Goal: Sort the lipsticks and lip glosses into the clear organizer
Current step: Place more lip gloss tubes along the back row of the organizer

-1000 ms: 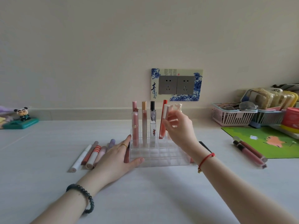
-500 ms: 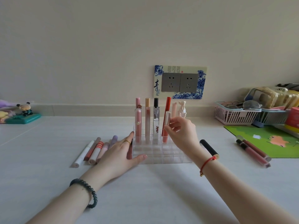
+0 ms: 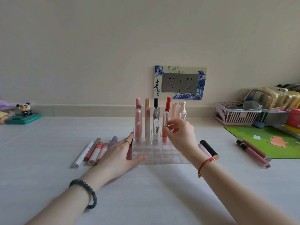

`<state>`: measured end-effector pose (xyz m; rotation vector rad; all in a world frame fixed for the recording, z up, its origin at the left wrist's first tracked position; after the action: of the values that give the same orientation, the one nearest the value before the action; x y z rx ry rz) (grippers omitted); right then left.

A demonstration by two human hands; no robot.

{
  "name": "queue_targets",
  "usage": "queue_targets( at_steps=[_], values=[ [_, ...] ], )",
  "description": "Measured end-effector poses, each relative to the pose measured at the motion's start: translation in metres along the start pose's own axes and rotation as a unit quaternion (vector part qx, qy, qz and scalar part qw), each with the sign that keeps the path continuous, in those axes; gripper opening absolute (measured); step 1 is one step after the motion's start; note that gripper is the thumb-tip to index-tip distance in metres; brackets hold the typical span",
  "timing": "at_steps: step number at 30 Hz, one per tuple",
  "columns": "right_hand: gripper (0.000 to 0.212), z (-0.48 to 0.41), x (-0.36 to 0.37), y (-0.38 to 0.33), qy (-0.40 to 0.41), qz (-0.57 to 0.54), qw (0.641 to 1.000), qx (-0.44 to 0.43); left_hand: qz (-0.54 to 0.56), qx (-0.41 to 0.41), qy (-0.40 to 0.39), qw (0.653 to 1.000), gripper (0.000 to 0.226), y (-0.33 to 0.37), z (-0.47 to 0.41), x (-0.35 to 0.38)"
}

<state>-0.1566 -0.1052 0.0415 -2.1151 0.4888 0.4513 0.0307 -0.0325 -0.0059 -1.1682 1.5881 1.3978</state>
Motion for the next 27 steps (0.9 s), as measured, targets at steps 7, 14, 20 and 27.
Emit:
queue_targets(
  at_steps=[7,14,20,27],
  values=[
    [0.011,0.001,0.0,0.001,0.003,0.002,1.0,0.001,-0.002,0.002,-0.003,1.0,0.106,0.0,0.0,0.001],
    [0.017,0.002,-0.001,0.001,0.01,0.021,1.0,-0.006,-0.003,0.0,0.001,1.0,0.102,0.0,0.0,0.0],
    [0.024,0.003,-0.023,-0.005,0.054,0.0,0.998,-0.03,0.0,-0.013,-0.011,1.0,0.107,-0.003,-0.001,0.002],
    [0.01,0.004,-0.086,0.005,0.153,0.047,0.984,-0.083,0.006,-0.016,-0.023,1.0,0.113,-0.004,-0.003,0.003]
  ],
)
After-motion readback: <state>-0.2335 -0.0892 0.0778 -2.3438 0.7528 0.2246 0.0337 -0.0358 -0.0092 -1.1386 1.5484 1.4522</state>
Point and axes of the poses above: each hand's wrist, its own z-axis away from the middle knuckle, its own x-axis out of the palm, y = z × x, the point moved 4 cm from there along -z, towards the middle knuckle, and after that the axes turned 3 degrees about -y, right-handed, at the moved point
